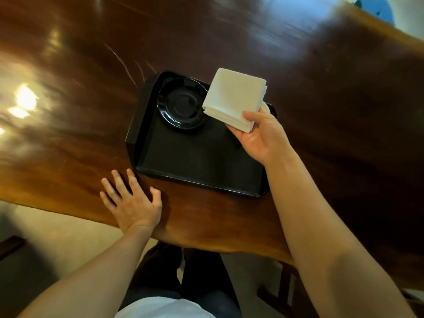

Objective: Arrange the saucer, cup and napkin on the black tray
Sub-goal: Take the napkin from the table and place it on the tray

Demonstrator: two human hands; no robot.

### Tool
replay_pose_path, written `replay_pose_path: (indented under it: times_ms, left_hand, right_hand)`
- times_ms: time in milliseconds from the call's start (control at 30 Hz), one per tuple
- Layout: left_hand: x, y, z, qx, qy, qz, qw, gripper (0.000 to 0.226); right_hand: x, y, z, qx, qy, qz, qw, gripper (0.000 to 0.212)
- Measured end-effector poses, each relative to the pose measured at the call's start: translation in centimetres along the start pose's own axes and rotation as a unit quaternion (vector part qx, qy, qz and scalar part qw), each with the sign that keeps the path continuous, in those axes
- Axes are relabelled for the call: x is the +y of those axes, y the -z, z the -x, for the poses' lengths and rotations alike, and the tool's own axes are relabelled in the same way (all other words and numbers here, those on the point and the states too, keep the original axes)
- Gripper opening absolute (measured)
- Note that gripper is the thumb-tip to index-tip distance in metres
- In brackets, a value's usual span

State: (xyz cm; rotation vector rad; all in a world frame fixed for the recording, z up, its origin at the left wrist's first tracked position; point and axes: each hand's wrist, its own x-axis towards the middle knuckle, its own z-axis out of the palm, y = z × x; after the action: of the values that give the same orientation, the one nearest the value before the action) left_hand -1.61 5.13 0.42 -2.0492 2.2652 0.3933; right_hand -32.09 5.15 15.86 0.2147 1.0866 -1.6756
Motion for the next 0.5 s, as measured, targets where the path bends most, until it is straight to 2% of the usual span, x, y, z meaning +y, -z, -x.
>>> replay_pose_path:
  times_ms: [167, 400, 500]
  left_hand:
    - [0.0, 0.2, -0.1, -0.015, -0.001, 0.000, 1.000, 0.083]
    - [-0.1, 0.1, 0.1, -0.006, -0.005, 0.007, 1.000, 0.082]
    - [-0.2, -0.2, 0.0, 0.003, -0.010, 0.005, 1.000, 0.081]
  right_hand:
    - [4.2, 3.2, 3.7, 0.011, -0.020, -0.018, 1.000, 0.066]
    - [8.7, 5.7, 5.1, 0.060, -0.068, -0.007, 0.996, 0.046]
    - [9.6, 6.1, 5.0, 0.081, -0.078, 0.003, 0.994, 0.044]
